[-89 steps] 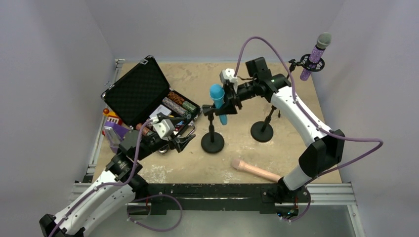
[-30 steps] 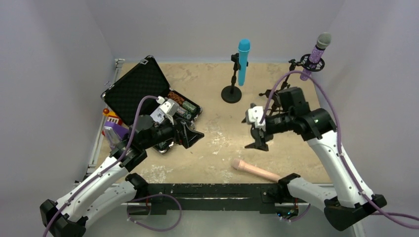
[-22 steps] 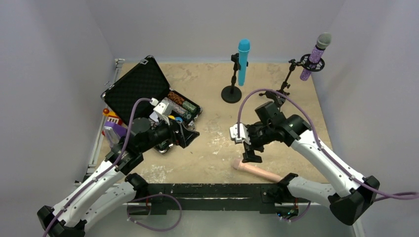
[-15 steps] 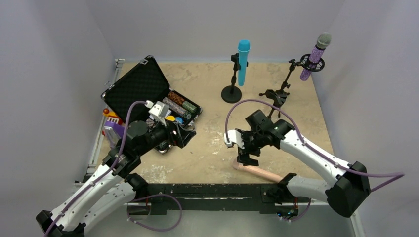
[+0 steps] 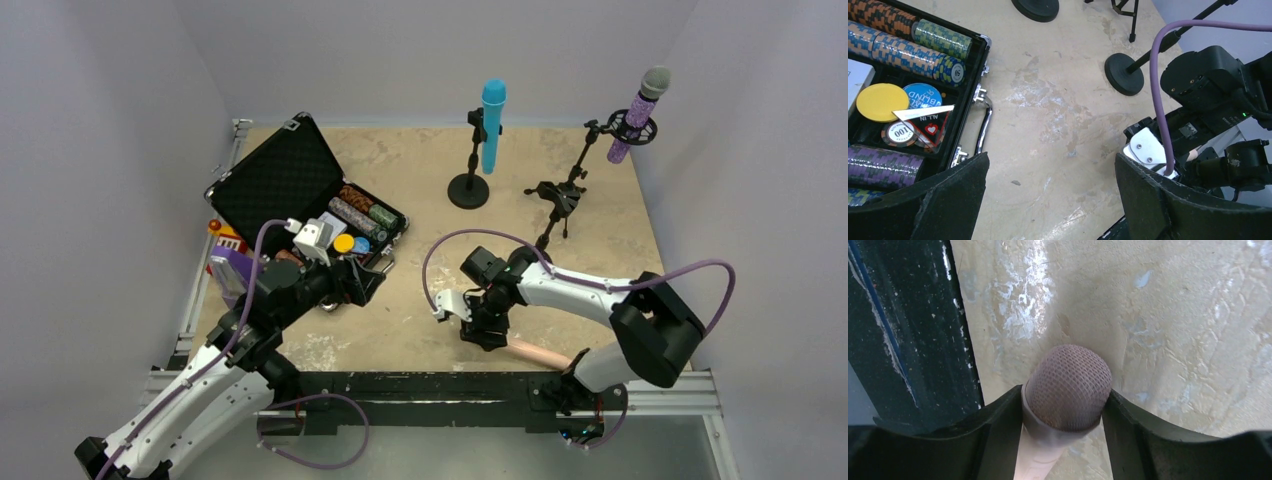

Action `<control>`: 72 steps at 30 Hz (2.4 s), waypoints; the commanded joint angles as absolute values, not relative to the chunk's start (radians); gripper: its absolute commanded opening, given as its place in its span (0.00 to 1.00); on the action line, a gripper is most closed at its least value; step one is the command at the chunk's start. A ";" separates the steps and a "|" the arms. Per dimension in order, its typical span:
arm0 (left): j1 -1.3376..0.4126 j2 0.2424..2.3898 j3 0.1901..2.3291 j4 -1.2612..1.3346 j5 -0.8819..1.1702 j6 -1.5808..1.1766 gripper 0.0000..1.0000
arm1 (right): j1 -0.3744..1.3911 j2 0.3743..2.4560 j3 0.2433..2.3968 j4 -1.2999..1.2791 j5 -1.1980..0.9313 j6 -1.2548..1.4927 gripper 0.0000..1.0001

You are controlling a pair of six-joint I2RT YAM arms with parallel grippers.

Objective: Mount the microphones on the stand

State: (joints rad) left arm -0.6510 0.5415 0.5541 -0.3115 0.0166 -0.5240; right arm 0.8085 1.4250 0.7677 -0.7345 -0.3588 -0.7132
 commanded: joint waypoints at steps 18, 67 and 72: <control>-0.652 0.502 0.366 0.093 0.315 -0.579 0.98 | 0.644 1.502 1.363 -0.845 -0.808 -0.658 0.04; -0.743 1.189 0.745 0.837 0.377 -0.855 0.64 | 0.506 1.337 1.359 -0.083 -1.104 0.147 0.06; -0.743 1.215 0.759 0.894 0.426 -0.889 0.46 | 0.505 1.347 1.359 -0.079 -1.119 0.155 0.06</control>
State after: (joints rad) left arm -0.7422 1.1984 0.7101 0.8131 0.3954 -0.8570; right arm 0.4973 1.3659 1.3548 -0.1169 -1.0729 0.1234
